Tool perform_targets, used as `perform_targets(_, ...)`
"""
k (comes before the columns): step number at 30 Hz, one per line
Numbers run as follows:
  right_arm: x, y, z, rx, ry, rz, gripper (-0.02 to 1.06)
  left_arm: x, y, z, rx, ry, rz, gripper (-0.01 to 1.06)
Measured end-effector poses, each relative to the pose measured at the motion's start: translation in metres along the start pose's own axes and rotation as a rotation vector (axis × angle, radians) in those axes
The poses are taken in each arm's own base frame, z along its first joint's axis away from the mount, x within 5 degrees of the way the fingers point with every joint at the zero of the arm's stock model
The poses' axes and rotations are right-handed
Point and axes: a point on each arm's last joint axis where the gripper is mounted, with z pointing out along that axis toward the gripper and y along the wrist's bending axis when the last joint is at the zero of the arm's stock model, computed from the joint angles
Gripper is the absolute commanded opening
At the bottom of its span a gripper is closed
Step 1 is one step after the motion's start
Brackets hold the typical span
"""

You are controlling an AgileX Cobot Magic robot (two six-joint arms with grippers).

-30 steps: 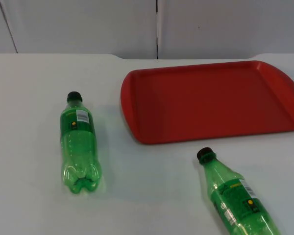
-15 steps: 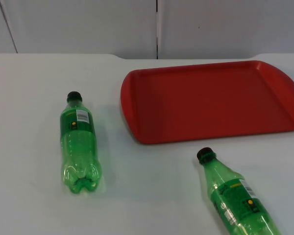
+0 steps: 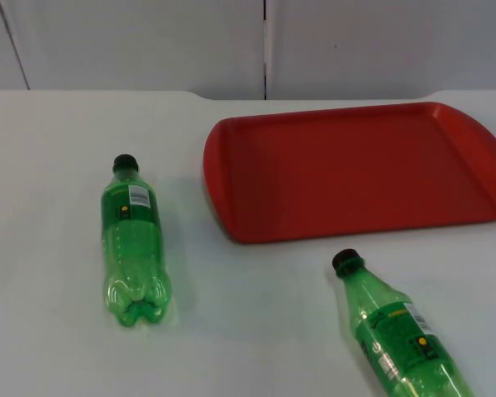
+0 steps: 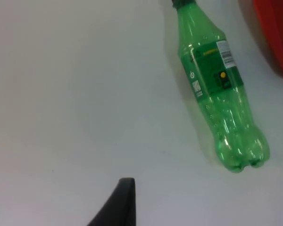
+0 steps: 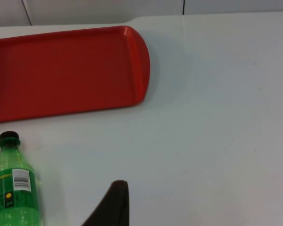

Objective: Place the bottle upright on the tray.

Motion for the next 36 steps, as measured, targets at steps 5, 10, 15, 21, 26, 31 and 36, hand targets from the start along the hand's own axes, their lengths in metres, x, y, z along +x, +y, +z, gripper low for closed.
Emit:
perform_targets(5,0.000,0.000,0.000,0.000,0.000,0.004,1.05,-0.016,-0.003,0.017,0.015,0.040,0.017,1.05)
perform_targets(10,0.000,0.000,0.000,0.000,0.000,0.004,1.05,-0.034,-0.016,0.033,0.035,0.045,0.050,1.05)
perform_targets(15,0.000,0.000,0.000,0.000,0.000,0.004,1.05,-0.050,-0.025,0.055,0.047,0.062,0.032,1.05)
perform_targets(21,0.000,0.000,0.000,0.000,0.000,0.004,1.05,-0.061,-0.038,0.086,0.033,0.089,-0.003,1.05)
perform_targets(26,0.000,0.000,0.000,0.000,0.000,0.004,1.05,-0.067,-0.051,0.112,0.012,0.122,-0.023,1.05)
perform_targets(31,0.000,0.000,0.000,0.000,0.000,0.004,1.05,-0.072,-0.062,0.137,-0.011,0.169,-0.050,1.05)
perform_targets(36,0.000,0.000,0.000,0.000,0.000,0.004,1.05,-0.074,-0.060,0.165,-0.041,0.245,-0.081,1.05)
